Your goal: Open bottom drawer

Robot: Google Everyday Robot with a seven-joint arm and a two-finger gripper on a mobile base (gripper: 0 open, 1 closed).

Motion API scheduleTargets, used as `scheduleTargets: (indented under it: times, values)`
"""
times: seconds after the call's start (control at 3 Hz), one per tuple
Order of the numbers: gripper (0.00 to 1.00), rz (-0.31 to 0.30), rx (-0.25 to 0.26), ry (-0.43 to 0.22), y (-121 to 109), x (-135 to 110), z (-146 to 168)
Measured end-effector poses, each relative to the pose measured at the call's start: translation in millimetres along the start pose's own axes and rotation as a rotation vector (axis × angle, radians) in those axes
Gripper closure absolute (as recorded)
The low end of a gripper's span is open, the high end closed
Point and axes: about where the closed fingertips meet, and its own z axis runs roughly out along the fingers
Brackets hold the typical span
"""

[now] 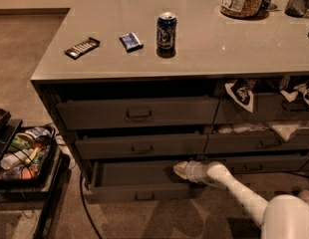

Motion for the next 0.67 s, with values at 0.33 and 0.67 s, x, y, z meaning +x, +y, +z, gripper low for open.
scheduleTargets:
  times: [0.33, 0.67]
  values:
    - [1.00, 0.010, -0.002, 0.012, 3.5, 17.8, 10.6]
    - [1.00, 0.029, -0.035, 0.033, 14.4, 28.3, 16.9]
